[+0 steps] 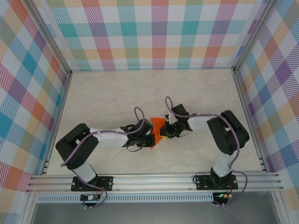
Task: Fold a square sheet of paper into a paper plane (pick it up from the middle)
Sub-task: Third fold the triangle at the center of the table, then fourth fold the wing at the center of the table.
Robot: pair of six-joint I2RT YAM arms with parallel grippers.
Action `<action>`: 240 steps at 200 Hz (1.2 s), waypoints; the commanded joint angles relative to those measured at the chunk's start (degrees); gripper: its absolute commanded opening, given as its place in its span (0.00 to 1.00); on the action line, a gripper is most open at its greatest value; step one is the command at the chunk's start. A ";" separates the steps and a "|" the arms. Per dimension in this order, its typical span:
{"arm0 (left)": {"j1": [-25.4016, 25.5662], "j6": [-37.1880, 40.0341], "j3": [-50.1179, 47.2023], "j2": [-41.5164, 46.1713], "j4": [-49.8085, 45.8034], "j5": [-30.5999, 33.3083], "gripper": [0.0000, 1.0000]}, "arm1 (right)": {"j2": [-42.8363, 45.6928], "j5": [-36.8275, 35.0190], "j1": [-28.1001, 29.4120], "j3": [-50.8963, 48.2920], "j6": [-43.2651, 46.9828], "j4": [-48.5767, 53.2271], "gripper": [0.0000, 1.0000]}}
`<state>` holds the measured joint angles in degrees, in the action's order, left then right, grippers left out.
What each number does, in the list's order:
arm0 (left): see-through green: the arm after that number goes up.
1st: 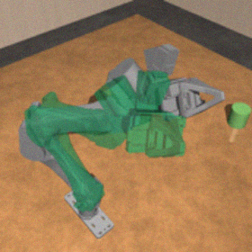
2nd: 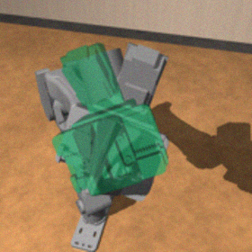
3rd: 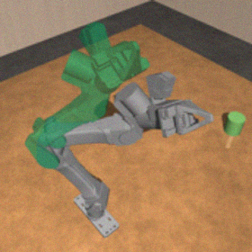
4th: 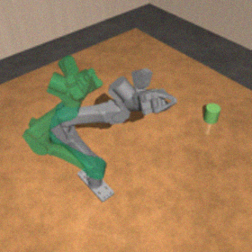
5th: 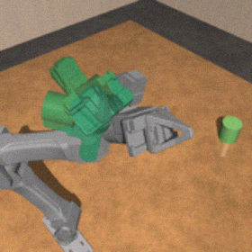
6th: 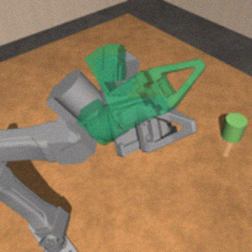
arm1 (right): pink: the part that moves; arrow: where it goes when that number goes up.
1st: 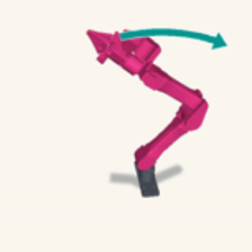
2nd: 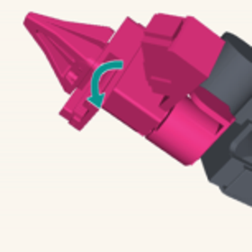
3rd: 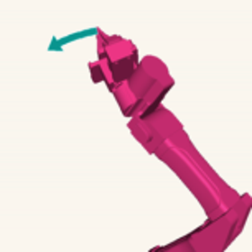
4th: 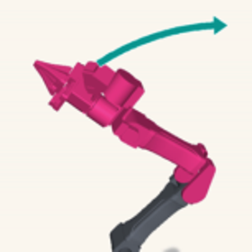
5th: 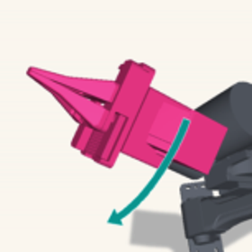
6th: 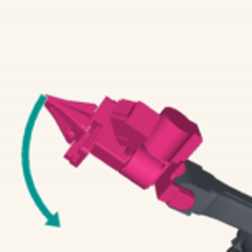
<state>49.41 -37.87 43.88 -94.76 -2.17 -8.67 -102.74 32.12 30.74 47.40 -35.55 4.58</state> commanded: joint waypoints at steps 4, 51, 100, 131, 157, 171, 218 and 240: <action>0.04 1.30 0.44 0.77 -9.69 2.89 0.08 | -2.91 -2.27 0.02 -0.91 -0.02 -0.97 0.10; -0.73 0.67 5.46 5.02 -9.08 -0.97 0.12 | -2.68 -3.03 0.04 -1.51 -0.04 -0.64 0.10; -1.83 -2.35 8.29 -2.08 -3.29 -8.92 0.12 | -2.82 -3.19 0.02 -1.48 -0.35 -0.77 0.09; -2.46 -4.39 7.64 -6.73 0.59 -10.63 0.12 | -2.82 -3.20 0.02 -1.72 -0.65 -0.93 0.09; -2.51 -4.94 6.88 -8.18 -0.25 -9.02 0.12 | -2.91 -3.47 0.02 -2.06 -0.65 -0.87 0.10; -2.48 -5.03 6.11 -8.07 -1.09 -8.15 0.11 | -3.03 -3.63 0.06 -2.22 -0.66 -0.79 0.10; -2.56 -4.56 0.65 -4.48 -3.18 -8.24 0.12 | -2.94 -4.95 0.02 -1.83 -0.23 0.71 0.09; -2.56 -2.93 -1.84 -2.51 -3.61 -11.22 0.12 | -3.15 -5.03 0.02 -1.52 -0.05 0.95 0.10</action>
<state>47.33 -42.37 46.48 -99.04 0.91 -17.56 -103.20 32.42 30.76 47.03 -35.97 2.96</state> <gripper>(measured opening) 0.119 0.097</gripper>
